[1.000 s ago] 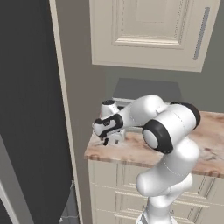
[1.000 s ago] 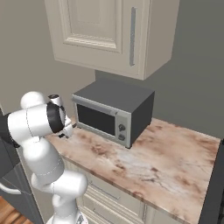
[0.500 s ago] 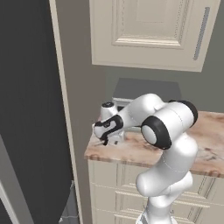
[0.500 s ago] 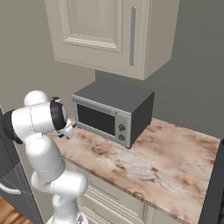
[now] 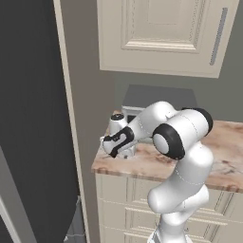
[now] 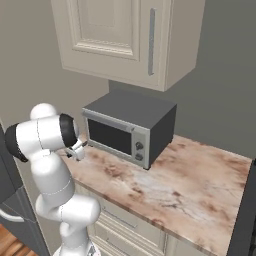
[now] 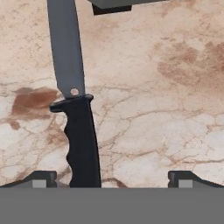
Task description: Retrieve the butter from the fridge and place it on a plate on the dining table. Then retrieve the butter knife by the fridge and place it near the plate.
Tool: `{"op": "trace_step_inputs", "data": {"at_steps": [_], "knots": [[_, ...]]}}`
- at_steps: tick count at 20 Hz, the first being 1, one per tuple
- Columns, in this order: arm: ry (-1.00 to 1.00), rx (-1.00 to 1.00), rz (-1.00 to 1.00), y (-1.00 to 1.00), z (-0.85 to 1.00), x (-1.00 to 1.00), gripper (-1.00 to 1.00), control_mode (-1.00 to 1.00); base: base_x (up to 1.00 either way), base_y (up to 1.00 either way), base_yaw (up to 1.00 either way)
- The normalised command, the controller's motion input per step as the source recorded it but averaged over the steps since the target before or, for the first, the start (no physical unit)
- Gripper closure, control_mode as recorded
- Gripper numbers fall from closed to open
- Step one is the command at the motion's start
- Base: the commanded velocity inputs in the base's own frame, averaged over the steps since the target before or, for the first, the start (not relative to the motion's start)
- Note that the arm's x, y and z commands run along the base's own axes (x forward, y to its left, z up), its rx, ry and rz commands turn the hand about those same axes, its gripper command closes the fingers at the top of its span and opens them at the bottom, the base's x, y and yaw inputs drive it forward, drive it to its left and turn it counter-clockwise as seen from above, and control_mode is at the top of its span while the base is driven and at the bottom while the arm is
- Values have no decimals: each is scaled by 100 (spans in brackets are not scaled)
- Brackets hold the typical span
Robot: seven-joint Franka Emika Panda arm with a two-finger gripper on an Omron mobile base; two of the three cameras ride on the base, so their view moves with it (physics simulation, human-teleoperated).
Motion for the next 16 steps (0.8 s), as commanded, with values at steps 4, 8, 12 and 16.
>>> {"op": "trace_step_inputs", "data": {"at_steps": [4, 8, 12, 16], "knots": [[0, 0, 0, 0, -12, 9, -100, -100, 0, 0, 0], [0, 0, 0, 0, -14, 9, 100, -100, 0, 0, 0], [-2, 0, 0, 0, -14, 5, 100, -100, 0, 0, 0], [-5, 0, 0, 0, -9, 0, 100, -100, 0, 0, 0]]}}
